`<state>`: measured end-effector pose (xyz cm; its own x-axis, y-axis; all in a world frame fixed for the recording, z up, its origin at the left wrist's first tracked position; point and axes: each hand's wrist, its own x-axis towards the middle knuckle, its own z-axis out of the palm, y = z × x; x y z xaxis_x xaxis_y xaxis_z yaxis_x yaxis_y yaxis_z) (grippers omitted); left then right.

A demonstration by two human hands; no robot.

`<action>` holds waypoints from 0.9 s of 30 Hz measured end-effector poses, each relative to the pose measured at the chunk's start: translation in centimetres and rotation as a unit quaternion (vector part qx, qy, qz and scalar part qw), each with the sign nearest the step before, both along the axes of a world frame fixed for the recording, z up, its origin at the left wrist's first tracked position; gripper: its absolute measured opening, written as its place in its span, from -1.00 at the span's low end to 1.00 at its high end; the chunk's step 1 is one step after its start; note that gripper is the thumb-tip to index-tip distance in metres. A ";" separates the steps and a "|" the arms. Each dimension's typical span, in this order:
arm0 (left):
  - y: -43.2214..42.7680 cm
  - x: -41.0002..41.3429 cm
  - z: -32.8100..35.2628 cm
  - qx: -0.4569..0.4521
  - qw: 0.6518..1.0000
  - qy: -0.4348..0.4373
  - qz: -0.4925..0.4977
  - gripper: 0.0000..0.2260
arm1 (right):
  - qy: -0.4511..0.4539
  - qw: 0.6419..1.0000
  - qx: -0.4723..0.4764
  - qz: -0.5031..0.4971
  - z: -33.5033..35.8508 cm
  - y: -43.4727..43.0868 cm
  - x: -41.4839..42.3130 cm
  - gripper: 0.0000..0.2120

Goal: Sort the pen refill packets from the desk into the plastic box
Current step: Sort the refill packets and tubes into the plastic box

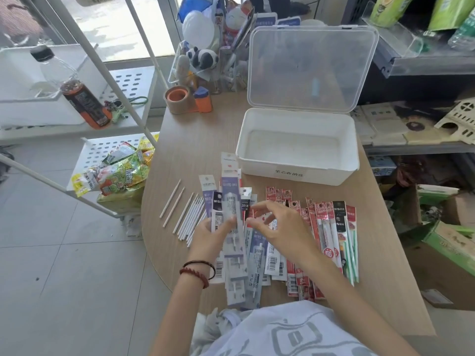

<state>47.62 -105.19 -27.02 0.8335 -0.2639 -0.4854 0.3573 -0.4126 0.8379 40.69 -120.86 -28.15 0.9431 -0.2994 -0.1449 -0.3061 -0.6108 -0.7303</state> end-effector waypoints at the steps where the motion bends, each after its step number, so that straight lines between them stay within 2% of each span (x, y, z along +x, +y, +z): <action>1: -0.2 -0.6 -0.2 0.001 1.000 0.001 -0.008 -0.77 | 0.000 1.000 0.015 -0.003 0.1 0.2 -0.1 -0.63; 5: -0.2 -2.8 -0.7 -0.020 0.999 0.024 -0.021 -0.90 | 0.015 0.996 0.084 -0.022 -0.4 0.6 -0.9 -0.64; 9: 0.2 -4.5 -1.2 -0.003 0.999 0.031 -0.035 -0.75 | 0.037 0.990 0.133 -0.025 -0.8 0.8 -1.5 -0.65; 14: 0.8 -4.8 -1.5 0.007 0.998 0.036 -0.048 -0.90 | 0.051 0.982 0.179 -0.029 -1.1 1.2 -1.8 -0.74; 18: 1.0 -4.8 -1.6 0.011 0.998 0.025 -0.048 -0.77 | 0.056 0.975 0.211 -0.042 -1.3 1.3 -1.9 -0.77; 21: 1.0 -4.7 -1.6 -0.009 0.998 0.038 -0.045 -0.88 | 0.062 0.968 0.236 -0.062 -1.5 1.2 -1.7 -0.75; 27: 0.7 -4.4 -1.4 -0.029 0.998 0.024 -0.051 -0.87 | 0.053 0.961 0.261 -0.079 -1.7 0.9 -1.7 -0.73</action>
